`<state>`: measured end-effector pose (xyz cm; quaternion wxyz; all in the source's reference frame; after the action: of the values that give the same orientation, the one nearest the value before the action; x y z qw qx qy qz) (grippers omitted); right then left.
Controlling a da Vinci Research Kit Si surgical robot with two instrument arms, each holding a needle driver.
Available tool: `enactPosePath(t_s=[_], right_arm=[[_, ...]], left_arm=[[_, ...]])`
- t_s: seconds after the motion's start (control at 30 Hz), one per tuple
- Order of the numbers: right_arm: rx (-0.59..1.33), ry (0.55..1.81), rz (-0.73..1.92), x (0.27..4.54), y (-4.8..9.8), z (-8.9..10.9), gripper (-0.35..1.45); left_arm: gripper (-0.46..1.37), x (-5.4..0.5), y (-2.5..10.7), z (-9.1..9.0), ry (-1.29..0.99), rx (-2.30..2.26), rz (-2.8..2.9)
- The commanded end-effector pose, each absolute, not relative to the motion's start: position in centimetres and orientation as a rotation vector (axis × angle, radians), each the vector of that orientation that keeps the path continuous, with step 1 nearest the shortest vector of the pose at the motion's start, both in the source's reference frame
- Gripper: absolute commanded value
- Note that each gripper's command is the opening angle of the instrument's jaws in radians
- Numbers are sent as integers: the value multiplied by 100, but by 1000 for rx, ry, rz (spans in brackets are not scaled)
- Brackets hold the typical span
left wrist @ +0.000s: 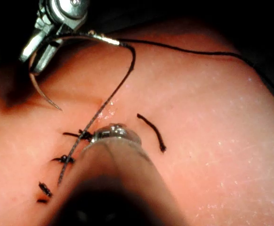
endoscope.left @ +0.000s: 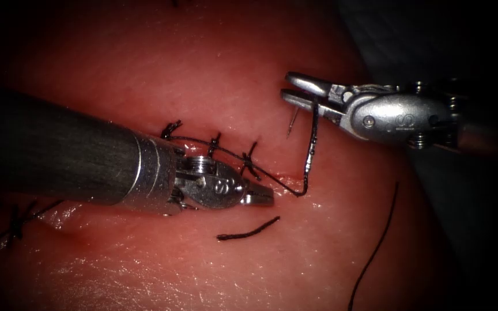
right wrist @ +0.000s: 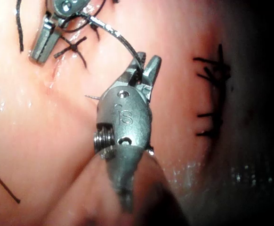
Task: Wound Closure
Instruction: Use the right gripper to throw the needle through the top of the wound
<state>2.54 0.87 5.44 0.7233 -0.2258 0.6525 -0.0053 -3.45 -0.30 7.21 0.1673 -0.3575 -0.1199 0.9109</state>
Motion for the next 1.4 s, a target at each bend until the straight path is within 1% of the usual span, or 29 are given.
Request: enactPosePath(t_s=[0.03, 1.17, 1.4], right_arm=[[-506, 1440, -6, 254, 86, 544, -35], [-563, 1391, -60, 264, 40, 593, -35], [-531, 1383, -16, 267, 13, 611, -35]], left_arm=[[-35, -345, -29, 720, -348, -1020, 2593], [-35, -346, -25, 715, -350, -1030, 2586], [-35, -348, -23, 717, -345, -1039, 2584]])
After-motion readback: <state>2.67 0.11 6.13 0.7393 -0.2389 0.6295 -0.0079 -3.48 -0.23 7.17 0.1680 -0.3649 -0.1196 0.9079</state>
